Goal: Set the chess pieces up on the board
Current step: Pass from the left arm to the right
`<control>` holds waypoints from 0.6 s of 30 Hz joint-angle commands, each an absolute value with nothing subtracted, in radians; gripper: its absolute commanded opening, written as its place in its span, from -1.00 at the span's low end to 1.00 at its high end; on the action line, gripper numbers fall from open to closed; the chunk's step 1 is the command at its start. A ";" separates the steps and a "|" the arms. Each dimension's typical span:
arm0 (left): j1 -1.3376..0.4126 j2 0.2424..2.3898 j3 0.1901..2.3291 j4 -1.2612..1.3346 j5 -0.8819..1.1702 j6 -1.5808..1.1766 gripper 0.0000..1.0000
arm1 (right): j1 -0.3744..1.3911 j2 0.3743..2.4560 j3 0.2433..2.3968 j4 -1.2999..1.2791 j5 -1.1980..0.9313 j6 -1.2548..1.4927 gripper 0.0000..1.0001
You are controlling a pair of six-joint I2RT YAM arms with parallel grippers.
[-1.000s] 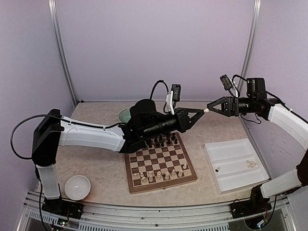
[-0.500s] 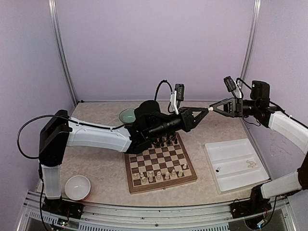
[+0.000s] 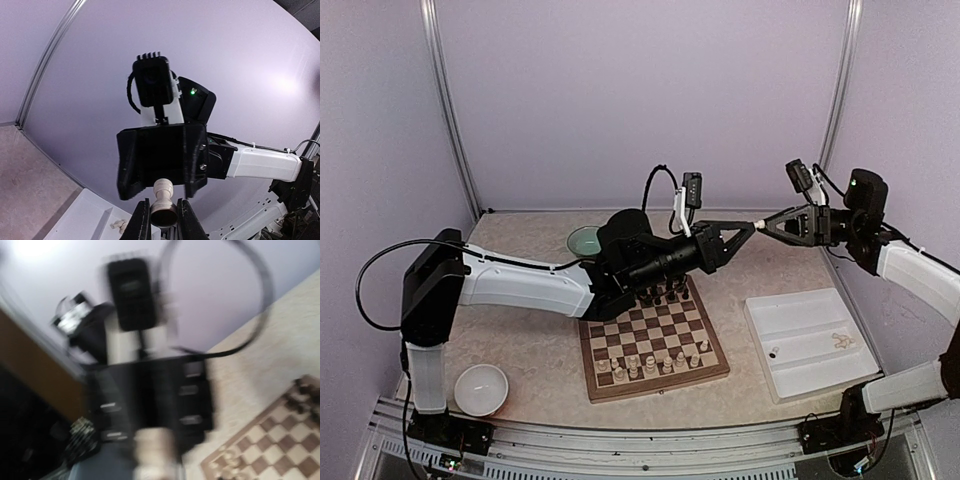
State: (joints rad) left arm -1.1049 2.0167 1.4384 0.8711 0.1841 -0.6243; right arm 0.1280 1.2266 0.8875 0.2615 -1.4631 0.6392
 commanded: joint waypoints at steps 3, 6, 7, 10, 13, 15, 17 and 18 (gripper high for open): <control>-1.101 2.026 1.430 0.856 0.153 -0.620 -0.70 | 0.147 1.181 0.891 0.278 -1.549 0.641 -0.05; -1.103 2.029 1.432 0.857 0.157 -0.624 -0.70 | 0.147 1.180 0.893 0.270 -1.545 0.633 -0.04; -1.102 2.031 1.435 0.857 0.159 -0.625 -0.70 | 0.148 1.181 0.891 0.271 -1.543 0.633 -0.06; -1.104 2.037 1.446 0.850 0.168 -0.626 -0.70 | 0.148 1.183 0.891 0.269 -1.534 0.631 -0.08; -1.109 2.042 1.453 0.845 0.171 -0.623 -0.70 | 0.147 1.186 0.899 0.257 -1.519 0.620 -0.08; -1.112 2.043 1.457 0.840 0.174 -0.620 -0.70 | 0.147 1.190 0.912 0.226 -1.506 0.596 -0.08; -1.114 2.049 1.463 0.834 0.178 -0.620 -0.70 | 0.148 1.195 0.921 0.211 -1.496 0.582 -0.12; -1.114 2.050 1.465 0.831 0.179 -0.620 -0.70 | 0.147 1.198 0.923 0.208 -1.491 0.579 -0.16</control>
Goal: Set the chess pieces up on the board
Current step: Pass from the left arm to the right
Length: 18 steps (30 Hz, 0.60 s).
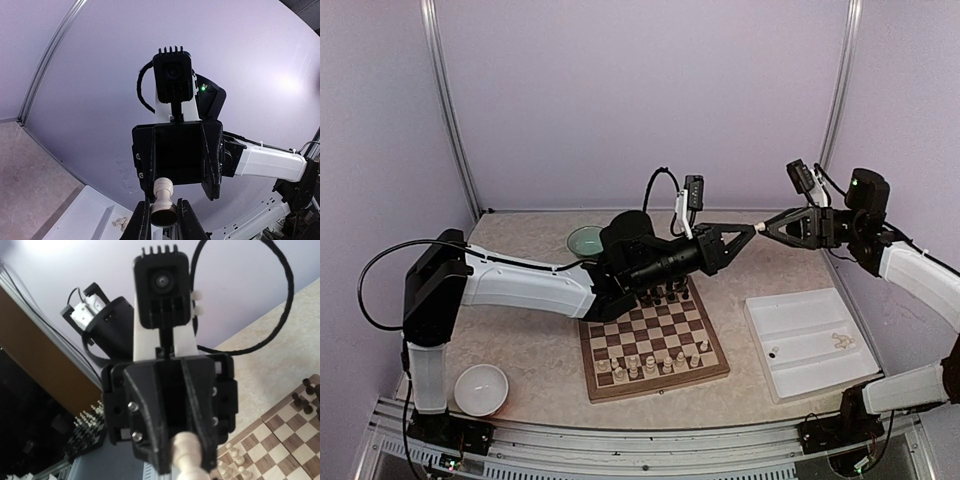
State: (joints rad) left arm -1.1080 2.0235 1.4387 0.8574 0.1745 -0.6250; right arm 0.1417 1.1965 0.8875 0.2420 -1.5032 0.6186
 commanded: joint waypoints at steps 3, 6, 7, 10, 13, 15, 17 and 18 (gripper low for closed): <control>-1.117 2.058 1.479 0.822 0.180 -0.619 -0.70 | 0.147 1.204 0.930 0.186 -1.479 0.562 -0.25; -1.117 2.067 1.492 0.811 0.183 -0.621 -0.70 | 0.148 1.204 0.931 0.181 -1.470 0.555 -0.40; -1.118 2.069 1.494 0.810 0.183 -0.623 -0.70 | 0.147 1.204 0.931 0.180 -1.468 0.554 -0.42; -1.119 2.078 1.503 0.807 0.184 -0.627 -0.70 | 0.147 1.203 0.935 0.158 -1.459 0.532 -0.53; -1.120 2.080 1.505 0.806 0.177 -0.629 -0.70 | 0.147 1.201 0.938 0.140 -1.455 0.509 -0.70; -1.119 2.079 1.507 0.792 0.169 -0.624 -0.61 | 0.148 1.198 0.958 0.074 -1.438 0.451 -0.79; -1.119 2.070 1.500 0.759 0.144 -0.593 -0.41 | 0.147 1.204 1.024 -0.118 -1.389 0.253 -0.84; -1.117 2.049 1.488 0.738 0.124 -0.568 -0.33 | 0.148 1.212 1.067 -0.238 -1.348 0.139 -0.87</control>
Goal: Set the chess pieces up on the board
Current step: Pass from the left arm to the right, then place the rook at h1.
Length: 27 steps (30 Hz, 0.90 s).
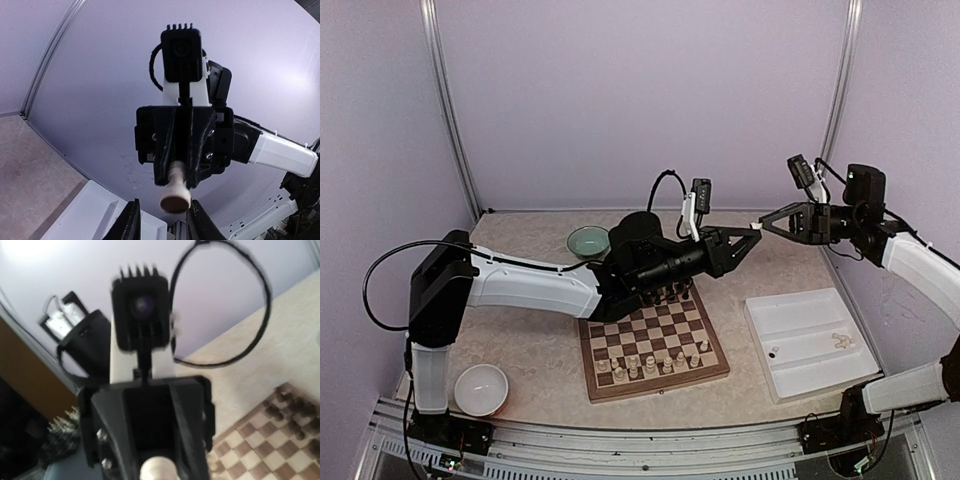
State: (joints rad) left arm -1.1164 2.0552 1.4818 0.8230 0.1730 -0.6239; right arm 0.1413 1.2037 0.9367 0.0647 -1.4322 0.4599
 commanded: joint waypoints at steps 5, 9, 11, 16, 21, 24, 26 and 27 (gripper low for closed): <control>-1.099 1.896 1.353 0.633 0.037 -0.436 -0.05 | 0.200 1.247 1.258 -0.678 -1.071 -0.325 -0.94; -1.085 1.703 1.210 0.510 -0.053 -0.336 0.00 | 0.354 1.221 1.239 -0.797 -0.774 -0.520 -0.93; -1.077 1.607 1.148 0.445 -0.123 -0.302 0.01 | 0.436 1.206 1.193 -0.813 -0.674 -0.575 -0.94; -1.038 1.436 1.044 0.282 -0.261 -0.287 0.04 | 0.604 1.210 1.110 -0.840 -0.531 -0.652 -0.94; -0.948 1.303 0.940 0.228 -0.284 -0.365 0.08 | 0.737 1.252 1.036 -0.841 -0.404 -0.699 -0.94; -0.894 1.240 0.888 0.192 -0.326 -0.422 0.10 | 0.779 1.292 1.009 -0.816 -0.360 -0.706 -0.94; -0.864 1.212 0.867 0.168 -0.329 -0.433 0.10 | 0.807 1.322 1.000 -0.797 -0.334 -0.711 -0.94; -0.855 1.203 0.862 0.155 -0.333 -0.433 0.10 | 0.816 1.340 0.998 -0.788 -0.322 -0.712 -0.94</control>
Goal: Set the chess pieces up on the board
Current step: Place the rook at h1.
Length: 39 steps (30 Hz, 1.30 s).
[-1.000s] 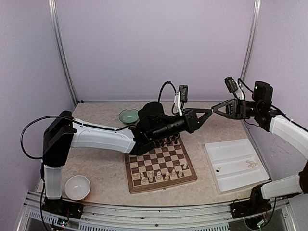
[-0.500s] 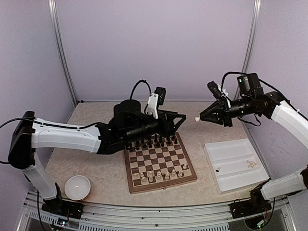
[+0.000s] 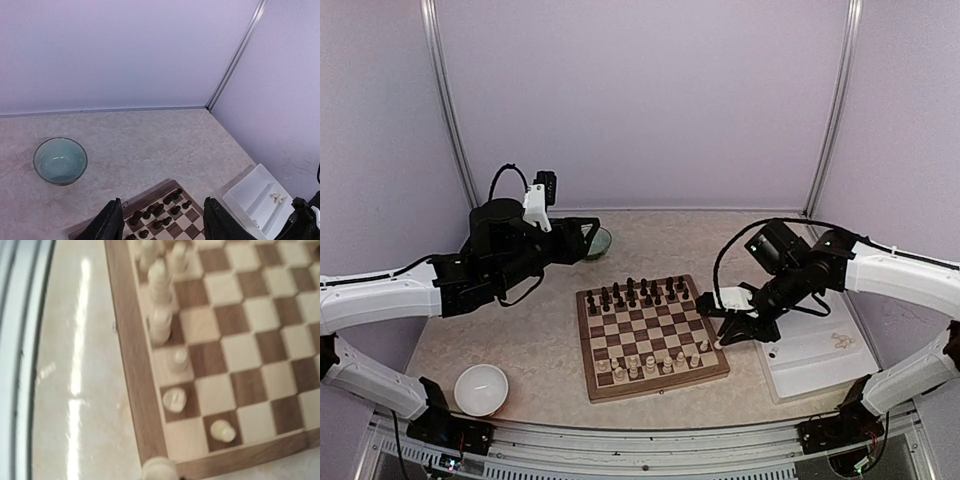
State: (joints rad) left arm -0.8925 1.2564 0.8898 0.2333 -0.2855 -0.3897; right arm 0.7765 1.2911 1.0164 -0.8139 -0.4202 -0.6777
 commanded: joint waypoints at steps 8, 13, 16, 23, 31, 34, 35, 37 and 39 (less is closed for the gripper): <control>-0.830 1.154 0.831 0.099 -0.348 -0.428 0.12 | 0.866 1.462 1.005 -0.758 -0.262 -0.714 -0.94; -0.825 1.157 0.821 0.080 -0.348 -0.433 0.12 | 0.881 1.512 1.012 -0.744 -0.229 -0.718 -0.93; -0.824 1.155 0.813 0.080 -0.350 -0.434 0.13 | 0.885 1.538 1.017 -0.742 -0.216 -0.716 -0.91; -0.821 1.149 0.791 0.088 -0.350 -0.430 0.12 | 0.889 1.574 1.031 -0.723 -0.184 -0.712 -0.90; -0.821 1.163 0.790 0.098 -0.341 -0.428 0.13 | 0.891 1.599 1.044 -0.712 -0.174 -0.709 -0.86; -0.819 1.168 0.791 0.100 -0.335 -0.426 0.13 | 0.891 1.607 1.044 -0.711 -0.171 -0.710 -0.80; -0.820 1.170 0.791 0.099 -0.334 -0.426 0.12 | 0.891 1.608 1.045 -0.712 -0.172 -0.709 -0.77; -0.820 1.172 0.791 0.098 -0.333 -0.426 0.13 | 0.893 1.607 1.042 -0.711 -0.172 -0.707 -0.67; -0.819 1.173 0.791 0.098 -0.330 -0.427 0.12 | 0.893 1.601 1.043 -0.709 -0.169 -0.702 -0.52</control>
State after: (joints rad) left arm -0.8295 1.1702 0.7990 0.0811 -0.3408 -0.4236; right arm 0.8761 1.5970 1.0195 -0.7189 -0.1764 -0.7113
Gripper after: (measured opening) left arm 0.563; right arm 0.184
